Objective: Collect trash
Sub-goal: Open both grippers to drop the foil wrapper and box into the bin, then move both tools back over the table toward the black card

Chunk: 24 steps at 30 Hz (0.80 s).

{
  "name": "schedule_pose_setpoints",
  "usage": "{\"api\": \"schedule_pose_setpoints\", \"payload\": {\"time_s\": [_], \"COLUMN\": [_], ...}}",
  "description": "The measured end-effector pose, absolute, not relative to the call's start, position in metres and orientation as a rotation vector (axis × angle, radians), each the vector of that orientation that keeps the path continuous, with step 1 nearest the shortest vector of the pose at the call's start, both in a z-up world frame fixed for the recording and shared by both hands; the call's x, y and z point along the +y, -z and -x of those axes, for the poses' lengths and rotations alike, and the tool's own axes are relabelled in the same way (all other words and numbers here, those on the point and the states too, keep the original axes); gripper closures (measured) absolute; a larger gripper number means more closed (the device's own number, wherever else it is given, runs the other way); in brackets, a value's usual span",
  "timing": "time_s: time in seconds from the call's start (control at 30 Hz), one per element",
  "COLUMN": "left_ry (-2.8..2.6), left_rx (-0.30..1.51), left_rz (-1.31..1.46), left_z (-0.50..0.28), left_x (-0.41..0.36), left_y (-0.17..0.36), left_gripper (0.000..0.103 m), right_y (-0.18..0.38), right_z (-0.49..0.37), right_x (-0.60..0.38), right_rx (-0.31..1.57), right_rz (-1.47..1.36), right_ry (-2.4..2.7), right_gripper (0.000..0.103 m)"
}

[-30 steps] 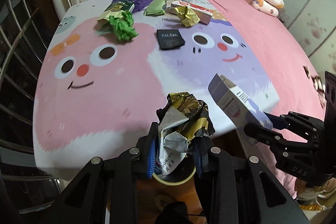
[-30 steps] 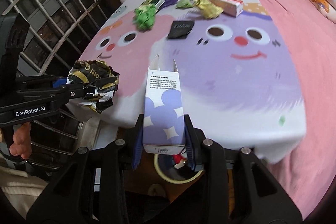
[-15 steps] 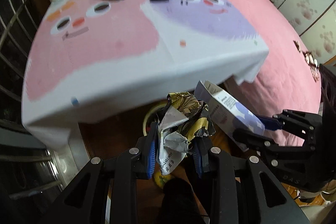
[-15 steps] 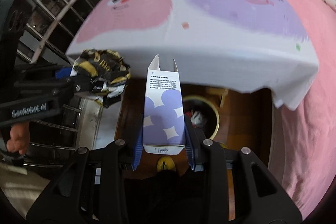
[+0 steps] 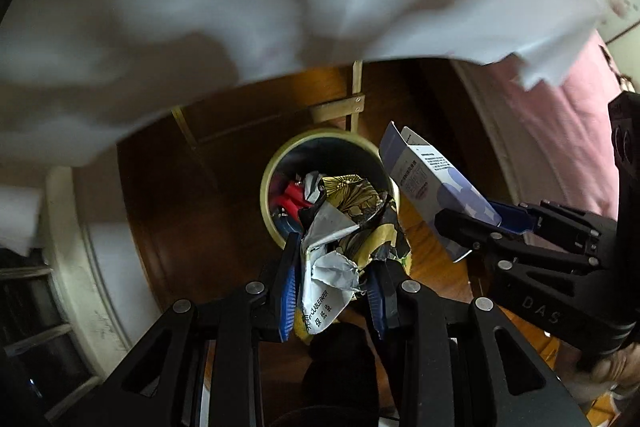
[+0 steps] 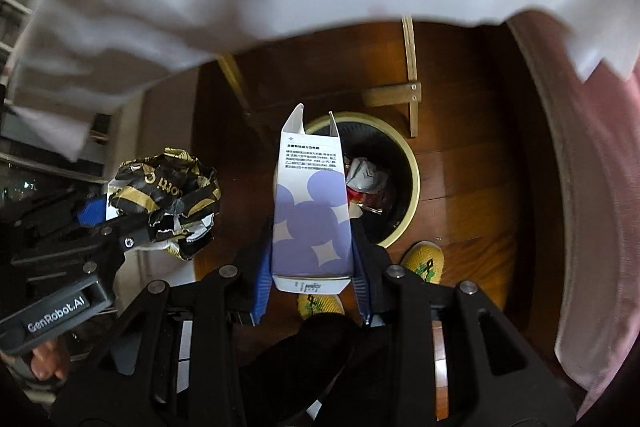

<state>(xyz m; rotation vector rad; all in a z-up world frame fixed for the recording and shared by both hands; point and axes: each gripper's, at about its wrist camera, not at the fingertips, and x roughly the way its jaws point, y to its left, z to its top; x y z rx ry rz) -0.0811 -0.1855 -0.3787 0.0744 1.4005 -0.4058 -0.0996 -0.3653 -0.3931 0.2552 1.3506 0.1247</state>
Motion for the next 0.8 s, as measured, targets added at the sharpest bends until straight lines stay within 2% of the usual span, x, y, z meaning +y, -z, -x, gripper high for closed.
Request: {"api": "schedule_pose_setpoints", "payload": {"time_s": [0.13, 0.33, 0.37, 0.4, 0.47, 0.53, 0.8], "left_ry": [0.371, 0.324, 0.325, 0.323, 0.321, 0.317, 0.283], "left_rx": [1.408, 1.415, 1.415, 1.416, 1.400, 1.391, 1.329], "left_rz": [-0.075, -0.077, -0.074, -0.075, -0.068, -0.068, -0.071], "left_z": [0.071, 0.046, 0.042, 0.038, 0.034, 0.028, 0.032], "left_x": [-0.189, -0.199, -0.200, -0.201, -0.200, -0.201, -0.197], "left_y": [0.418, 0.456, 0.459, 0.462, 0.466, 0.468, 0.448], "left_gripper": [0.074, 0.061, 0.049, 0.029, 0.015, 0.015, 0.015], "right_y": [0.435, 0.475, 0.479, 0.482, 0.487, 0.488, 0.478], "right_z": [0.089, 0.070, 0.068, 0.067, 0.062, 0.061, 0.053], "right_x": [-0.371, -0.384, -0.385, -0.387, -0.390, -0.393, -0.402], "right_rx": [1.358, 1.367, 1.365, 1.363, 1.362, 1.351, 1.351], "right_rz": [-0.283, -0.314, -0.322, -0.327, -0.325, -0.332, -0.327], "right_ry": [-0.113, -0.107, -0.106, -0.106, -0.094, -0.089, -0.077], "right_gripper": [0.072, 0.071, 0.071, 0.069, 0.049, 0.045, 0.044]}}
